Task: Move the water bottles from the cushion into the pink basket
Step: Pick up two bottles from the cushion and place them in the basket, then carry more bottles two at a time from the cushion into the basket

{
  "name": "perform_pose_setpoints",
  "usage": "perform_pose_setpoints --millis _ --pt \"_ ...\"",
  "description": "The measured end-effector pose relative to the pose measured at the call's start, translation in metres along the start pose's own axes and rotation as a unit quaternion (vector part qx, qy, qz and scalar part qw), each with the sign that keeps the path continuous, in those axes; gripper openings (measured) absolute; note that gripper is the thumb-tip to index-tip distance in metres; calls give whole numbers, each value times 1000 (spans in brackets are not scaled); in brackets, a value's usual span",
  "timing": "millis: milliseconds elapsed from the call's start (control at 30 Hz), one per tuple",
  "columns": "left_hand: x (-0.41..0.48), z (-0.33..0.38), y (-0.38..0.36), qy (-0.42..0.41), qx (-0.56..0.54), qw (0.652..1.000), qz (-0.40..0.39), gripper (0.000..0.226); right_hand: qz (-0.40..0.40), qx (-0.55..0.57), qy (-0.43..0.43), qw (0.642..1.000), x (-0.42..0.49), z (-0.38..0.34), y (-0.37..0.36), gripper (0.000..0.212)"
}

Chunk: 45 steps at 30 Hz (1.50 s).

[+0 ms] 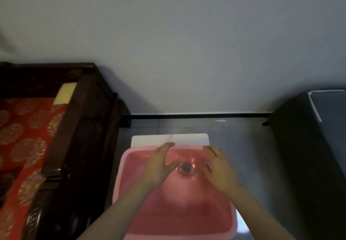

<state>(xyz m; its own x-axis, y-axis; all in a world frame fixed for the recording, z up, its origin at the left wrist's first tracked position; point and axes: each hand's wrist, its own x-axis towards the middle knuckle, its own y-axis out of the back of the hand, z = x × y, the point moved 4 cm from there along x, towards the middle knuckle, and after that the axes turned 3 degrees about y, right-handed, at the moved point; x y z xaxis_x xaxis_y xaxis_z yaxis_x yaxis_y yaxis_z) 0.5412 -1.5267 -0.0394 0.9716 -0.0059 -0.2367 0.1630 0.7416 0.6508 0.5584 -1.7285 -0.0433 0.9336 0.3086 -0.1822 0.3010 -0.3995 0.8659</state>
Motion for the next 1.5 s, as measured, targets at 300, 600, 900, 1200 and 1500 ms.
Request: perform_pose_setpoints --millis 300,600,900,1200,1500 --pt "-111 32 280 5 42 939 341 52 205 46 231 950 45 -222 177 59" --pt "-389 -31 428 117 101 828 540 58 187 47 433 880 -45 -483 153 61" --pt "-685 -143 486 240 174 741 603 63 129 49 545 827 -207 -705 10 63" --pt "-825 -235 519 309 144 700 627 68 95 35 606 789 -287 -839 -83 63" --pt "-867 -355 615 330 153 689 628 68 97 47 598 794 -254 -972 -174 63"
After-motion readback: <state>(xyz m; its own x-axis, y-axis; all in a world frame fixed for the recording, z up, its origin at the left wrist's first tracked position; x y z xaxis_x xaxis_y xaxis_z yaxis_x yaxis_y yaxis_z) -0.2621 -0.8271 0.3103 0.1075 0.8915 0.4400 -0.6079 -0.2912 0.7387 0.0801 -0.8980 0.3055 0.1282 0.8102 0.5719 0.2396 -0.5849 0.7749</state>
